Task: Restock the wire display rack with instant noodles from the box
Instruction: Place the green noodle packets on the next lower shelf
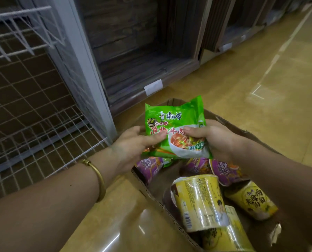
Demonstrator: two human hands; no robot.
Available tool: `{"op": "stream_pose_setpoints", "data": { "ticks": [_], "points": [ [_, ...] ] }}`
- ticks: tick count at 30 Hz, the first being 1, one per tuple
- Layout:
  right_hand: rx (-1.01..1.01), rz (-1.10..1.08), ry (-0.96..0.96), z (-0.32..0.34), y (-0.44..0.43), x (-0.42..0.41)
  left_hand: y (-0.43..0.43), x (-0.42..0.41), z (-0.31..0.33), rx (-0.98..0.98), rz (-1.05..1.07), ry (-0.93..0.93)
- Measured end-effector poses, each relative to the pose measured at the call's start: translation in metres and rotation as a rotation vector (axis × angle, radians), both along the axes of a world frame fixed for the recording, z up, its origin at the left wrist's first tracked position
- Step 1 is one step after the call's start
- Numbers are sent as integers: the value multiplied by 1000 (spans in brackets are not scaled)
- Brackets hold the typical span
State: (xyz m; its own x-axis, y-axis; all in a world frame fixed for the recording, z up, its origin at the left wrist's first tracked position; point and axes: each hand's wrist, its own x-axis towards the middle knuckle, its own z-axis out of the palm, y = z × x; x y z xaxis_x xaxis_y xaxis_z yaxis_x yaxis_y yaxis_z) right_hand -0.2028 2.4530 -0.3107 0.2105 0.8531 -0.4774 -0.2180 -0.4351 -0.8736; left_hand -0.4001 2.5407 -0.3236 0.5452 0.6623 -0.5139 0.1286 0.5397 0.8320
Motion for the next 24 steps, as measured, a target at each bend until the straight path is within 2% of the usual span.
{"op": "stream_pose_setpoints", "data": {
  "ticks": [3, 8, 16, 24],
  "points": [
    [-4, 28, 80, 7, -5, -8, -6, 0, 8, 7, -29, -71],
    [-11, -18, 104, 9, -7, -15, -7, -12, 7, 46, -46, -103],
    [24, -81, -81, -9, 14, -31, -3, -37, 0, 45, -3, -107],
    [-99, -122, -103, -38, 41, -18, 22, -30, -13, 92, 218, -70]
  ]
}}
